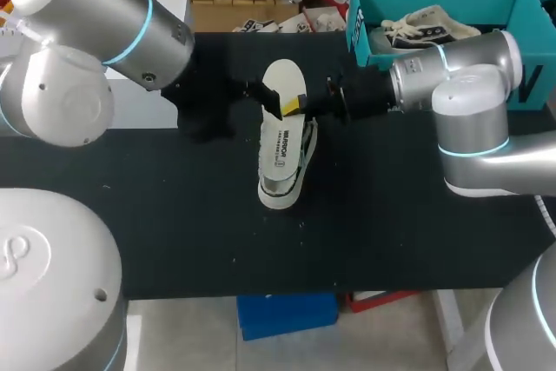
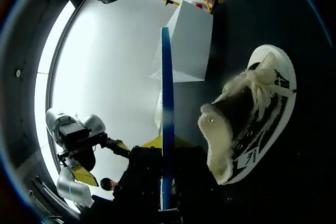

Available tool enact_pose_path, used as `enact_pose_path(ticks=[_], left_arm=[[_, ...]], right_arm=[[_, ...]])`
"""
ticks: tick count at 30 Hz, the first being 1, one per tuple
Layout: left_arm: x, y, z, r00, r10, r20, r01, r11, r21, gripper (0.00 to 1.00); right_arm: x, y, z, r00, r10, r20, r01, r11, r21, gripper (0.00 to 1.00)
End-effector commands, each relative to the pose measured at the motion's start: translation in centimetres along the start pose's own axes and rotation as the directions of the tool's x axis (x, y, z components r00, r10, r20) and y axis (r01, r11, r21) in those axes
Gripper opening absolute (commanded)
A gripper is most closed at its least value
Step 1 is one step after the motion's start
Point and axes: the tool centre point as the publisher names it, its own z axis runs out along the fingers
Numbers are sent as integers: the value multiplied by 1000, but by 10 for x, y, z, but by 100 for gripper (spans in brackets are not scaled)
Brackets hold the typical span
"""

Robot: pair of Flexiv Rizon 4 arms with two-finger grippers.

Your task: Take the shoe out of the shoebox, open the shoe tongue, remove and reinsert the insole, then place the shoe into the shoebox

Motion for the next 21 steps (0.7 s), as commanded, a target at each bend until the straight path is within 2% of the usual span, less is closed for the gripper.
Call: enact_pose_path(ticks=[1,6,10,16,21], left_arm=[[-14,3,17,997,15,-71,-14,1000,17,100],[-20,-1,25,985,27,-169,-25,1000,12,100],[-24,-3,27,986,31,-163,-30,999,12,100],[-23,-5,31,974,49,-221,-42,998,38,100],[-22,-6,32,971,57,-230,-47,998,50,100]], right_arm=[[0,0,0,1000,1,2,-1,1000,2,0],[0,0,0,1000,1,2,-1,1000,2,0],[0,0,0,1000,1,2,-1,1000,2,0],[0,0,0,1000,1,2,-1,1000,2,0],[0,0,0,1000,1,2,-1,1000,2,0]])
